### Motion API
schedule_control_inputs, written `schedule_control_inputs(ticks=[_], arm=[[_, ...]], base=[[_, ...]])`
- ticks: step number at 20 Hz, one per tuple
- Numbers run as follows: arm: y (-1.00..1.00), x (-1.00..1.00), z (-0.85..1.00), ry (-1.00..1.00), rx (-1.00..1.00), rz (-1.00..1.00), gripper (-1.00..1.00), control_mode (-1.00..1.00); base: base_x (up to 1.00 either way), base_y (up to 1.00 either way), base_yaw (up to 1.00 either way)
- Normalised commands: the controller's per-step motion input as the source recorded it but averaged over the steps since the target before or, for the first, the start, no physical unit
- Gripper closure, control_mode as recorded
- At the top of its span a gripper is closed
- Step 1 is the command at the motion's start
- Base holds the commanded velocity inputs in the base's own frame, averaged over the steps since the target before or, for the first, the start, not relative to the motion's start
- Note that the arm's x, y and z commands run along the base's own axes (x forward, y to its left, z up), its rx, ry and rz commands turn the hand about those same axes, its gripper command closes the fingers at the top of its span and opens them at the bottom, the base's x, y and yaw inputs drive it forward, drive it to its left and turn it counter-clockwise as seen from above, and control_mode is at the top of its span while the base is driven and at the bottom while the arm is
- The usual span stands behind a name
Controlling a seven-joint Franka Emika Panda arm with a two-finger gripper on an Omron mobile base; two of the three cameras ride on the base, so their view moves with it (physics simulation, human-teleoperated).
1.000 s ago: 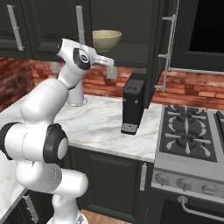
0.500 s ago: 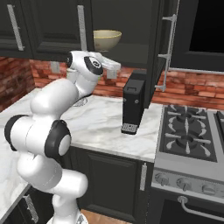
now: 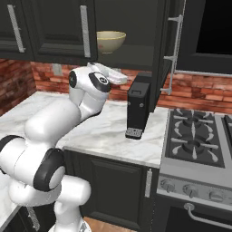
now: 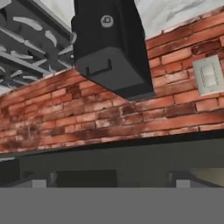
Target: Pick the mug and place it in the sink. Pick the bowl and place it in the open cabinet and then close the cabinet.
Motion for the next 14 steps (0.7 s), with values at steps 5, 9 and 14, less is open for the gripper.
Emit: schedule_control_inputs(ticks=[5, 9, 14], arm=[[-0.01, -1.0, 0.45, 0.0, -0.04, 0.13, -1.0, -1.0], [-0.1, -1.0, 0.47, 0.04, -0.07, 0.2, -1.0, -1.0], [-0.49, -1.0, 0.46, 0.02, -0.01, 0.29, -1.0, -1.0]], base=[[0.0, 0.0, 0.0], [0.0, 0.0, 0.0], [0.0, 0.0, 0.0]])
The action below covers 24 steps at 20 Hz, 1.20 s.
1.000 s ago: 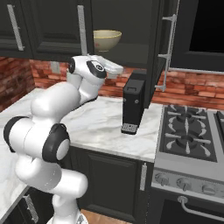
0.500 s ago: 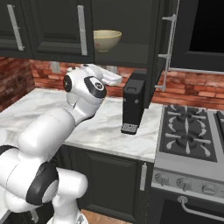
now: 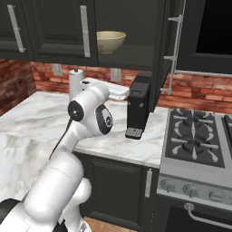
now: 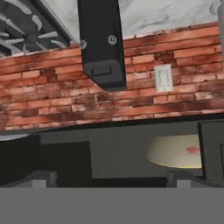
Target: Pick the mug and place it in the sink. Pick the bowl and place it in the open cabinet and then close the cabinet.
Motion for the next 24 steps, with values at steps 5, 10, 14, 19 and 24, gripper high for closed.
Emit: schedule_control_inputs(ticks=[5, 10, 14, 19, 24], arm=[[-0.38, -1.0, 0.31, 0.11, 0.0, 0.28, -1.0, -1.0], [-0.38, -1.0, 0.08, 0.13, -0.04, 0.27, -1.0, -1.0], [-0.21, -1.0, 0.2, 0.18, -0.09, 0.2, -1.0, -1.0], [-0.15, -1.0, 0.06, 0.1, -0.08, 0.2, -1.0, -1.0], [-0.47, -1.0, 0.0, -0.22, 0.02, 0.17, -1.0, -1.0]], base=[[0.0, 0.0, 0.0], [0.0, 0.0, 0.0], [0.0, 0.0, 0.0], [0.0, 0.0, 0.0], [0.0, 0.0, 0.0]])
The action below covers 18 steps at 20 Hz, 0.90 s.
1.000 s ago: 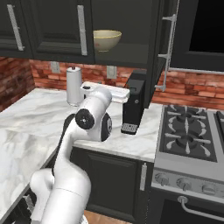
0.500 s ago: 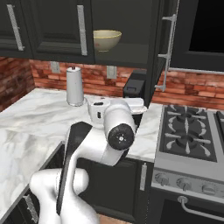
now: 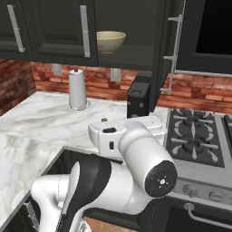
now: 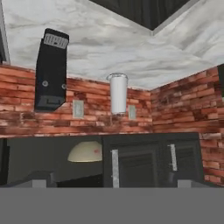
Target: Pick the mug and place it in the sink. Pick the bowl and place it in the open cabinet and then close the cabinet.
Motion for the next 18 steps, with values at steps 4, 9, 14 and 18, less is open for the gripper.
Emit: schedule_control_inputs(ticks=[4, 9, 14, 18], arm=[[-0.98, -0.58, 0.0, -0.19, 0.16, 0.05, -1.0, -1.0], [-0.96, 0.15, 0.2, -0.21, 0.21, 0.21, -1.0, -1.0], [-0.65, 0.7, 0.1, -0.07, 0.16, 0.43, -1.0, -1.0], [-0.79, 0.92, -0.11, -0.05, 0.1, 0.45, -1.0, -1.0]], base=[[0.0, 0.0, 0.0], [0.0, 0.0, 0.0], [0.0, 0.0, 0.0], [0.0, 0.0, 0.0]])
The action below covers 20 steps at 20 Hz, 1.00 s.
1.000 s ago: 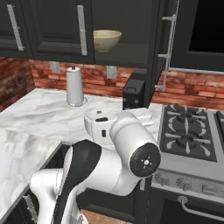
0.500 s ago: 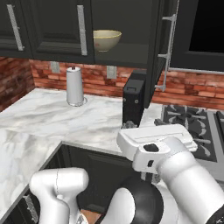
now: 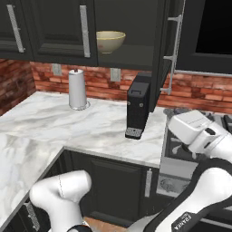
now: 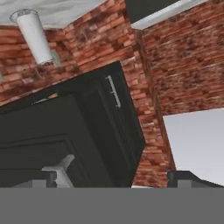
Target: Pick the mug and place it in the sink. Pick the bowl and place it in the open cabinet and then close the cabinet.
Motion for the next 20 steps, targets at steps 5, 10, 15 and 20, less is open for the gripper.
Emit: schedule_control_inputs(ticks=[5, 10, 15, 20], arm=[[-0.75, 0.97, -0.04, 0.0, 0.0, 0.27, -1.0, -1.0], [-0.45, 1.0, 0.0, 0.05, -0.04, 0.0, -1.0, -1.0], [-0.13, 0.52, 0.0, 0.0, 0.0, 0.0, -1.0, -1.0], [0.01, -0.11, 0.21, -0.15, 0.0, 0.02, -1.0, -1.0]], base=[[0.0, 0.0, 0.0], [0.0, 0.0, 0.0], [0.0, 0.0, 0.0], [0.0, 0.0, 0.0]])
